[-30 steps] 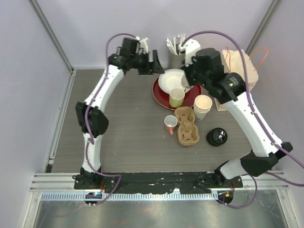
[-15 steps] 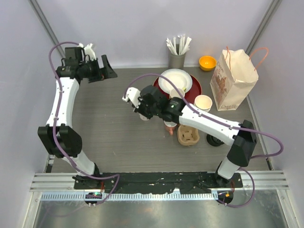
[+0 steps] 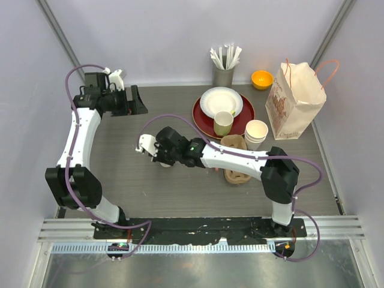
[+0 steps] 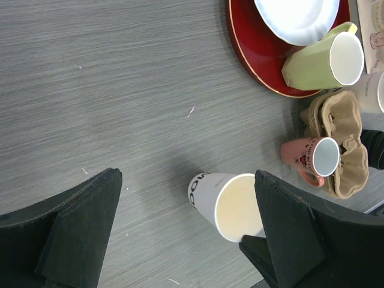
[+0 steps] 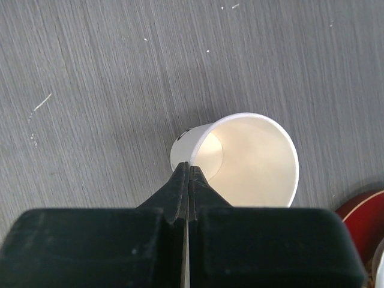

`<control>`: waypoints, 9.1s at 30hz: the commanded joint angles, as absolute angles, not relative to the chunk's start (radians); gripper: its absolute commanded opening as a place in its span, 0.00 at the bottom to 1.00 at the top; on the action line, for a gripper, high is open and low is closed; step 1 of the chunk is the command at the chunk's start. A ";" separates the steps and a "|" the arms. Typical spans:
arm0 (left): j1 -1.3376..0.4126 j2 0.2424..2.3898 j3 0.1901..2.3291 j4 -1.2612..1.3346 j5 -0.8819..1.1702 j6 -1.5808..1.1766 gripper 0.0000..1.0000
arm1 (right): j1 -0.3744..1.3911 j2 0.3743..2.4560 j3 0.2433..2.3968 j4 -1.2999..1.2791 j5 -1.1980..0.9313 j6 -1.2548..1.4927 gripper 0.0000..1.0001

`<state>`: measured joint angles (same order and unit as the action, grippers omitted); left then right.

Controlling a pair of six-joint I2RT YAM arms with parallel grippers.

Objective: Pack the takeout coffee

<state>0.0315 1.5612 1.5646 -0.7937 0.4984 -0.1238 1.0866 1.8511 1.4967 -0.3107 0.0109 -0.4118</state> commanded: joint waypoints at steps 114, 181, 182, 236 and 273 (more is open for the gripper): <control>0.044 1.563 1.543 -0.801 0.535 -0.044 0.98 | 0.382 1.467 1.545 -0.896 0.363 -0.063 0.01; 0.044 1.546 1.539 -0.810 0.480 -0.006 0.98 | 0.920 1.727 1.496 -0.670 -0.032 -0.258 0.01; 0.044 1.546 1.539 -0.810 0.480 -0.006 0.98 | 0.923 1.727 1.487 -0.672 -0.035 -0.258 0.01; 0.044 1.444 1.488 -0.818 0.577 0.041 0.98 | 0.233 1.197 1.097 -0.991 0.452 0.572 0.45; 0.046 1.450 1.512 -0.865 0.620 0.106 0.98 | -0.017 1.083 0.804 -1.035 0.353 0.969 0.27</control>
<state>0.0399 1.4612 1.4826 -0.8516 0.5957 0.0879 -0.0109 1.0916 0.8055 -1.0599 0.3733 0.9565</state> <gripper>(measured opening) 0.985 0.271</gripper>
